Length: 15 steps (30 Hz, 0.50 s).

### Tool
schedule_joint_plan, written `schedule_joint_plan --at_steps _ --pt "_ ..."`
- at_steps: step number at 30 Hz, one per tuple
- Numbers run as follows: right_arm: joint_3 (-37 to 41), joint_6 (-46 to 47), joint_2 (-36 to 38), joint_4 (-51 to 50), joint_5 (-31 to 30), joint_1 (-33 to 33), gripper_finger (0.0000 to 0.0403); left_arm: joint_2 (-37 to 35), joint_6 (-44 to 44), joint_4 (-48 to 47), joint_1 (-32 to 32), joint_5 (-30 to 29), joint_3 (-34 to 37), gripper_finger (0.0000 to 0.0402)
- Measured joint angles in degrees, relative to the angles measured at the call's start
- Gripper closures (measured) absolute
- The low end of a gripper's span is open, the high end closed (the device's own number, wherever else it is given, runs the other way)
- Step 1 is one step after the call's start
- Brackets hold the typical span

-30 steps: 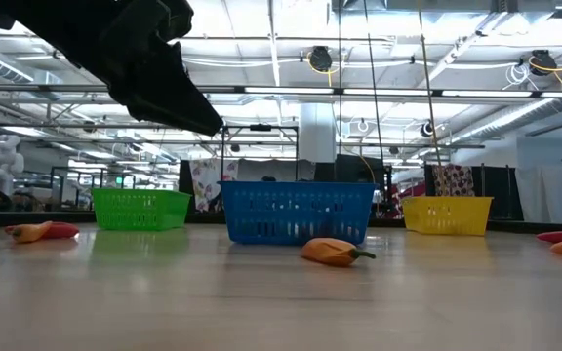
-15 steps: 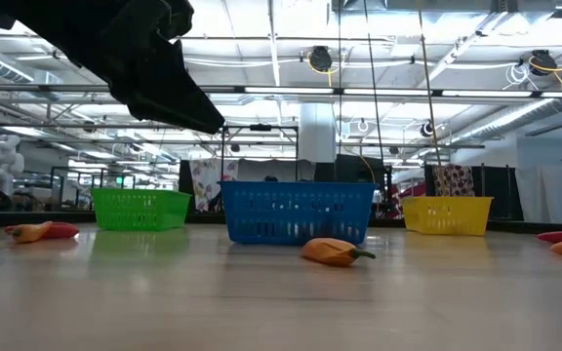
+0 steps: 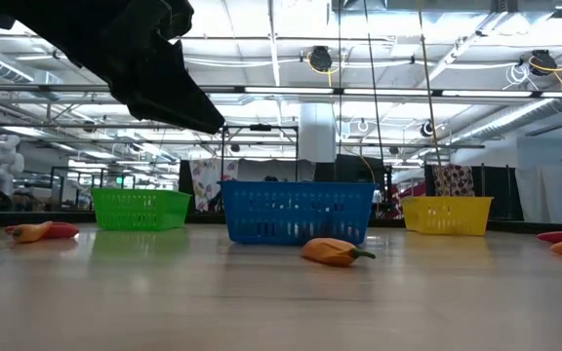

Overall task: Sort produce into baskets
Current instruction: Put the white garlic into the yellow bin

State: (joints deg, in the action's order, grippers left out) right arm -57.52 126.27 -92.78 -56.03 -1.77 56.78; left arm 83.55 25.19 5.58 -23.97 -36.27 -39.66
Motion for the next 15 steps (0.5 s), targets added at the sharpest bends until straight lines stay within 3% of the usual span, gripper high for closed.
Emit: schedule_joint_plan --at_steps 8,15 --pt "0.0 -4.7 9.4 -15.5 -9.9 -6.2 0.0397 0.0 0.0 0.0 0.5 -0.5 0.0 0.0246" --pt "-0.1 -17.0 14.9 -19.5 -18.0 -17.9 0.0397 0.0 0.0 0.0 0.8 -0.5 0.0 0.0246"
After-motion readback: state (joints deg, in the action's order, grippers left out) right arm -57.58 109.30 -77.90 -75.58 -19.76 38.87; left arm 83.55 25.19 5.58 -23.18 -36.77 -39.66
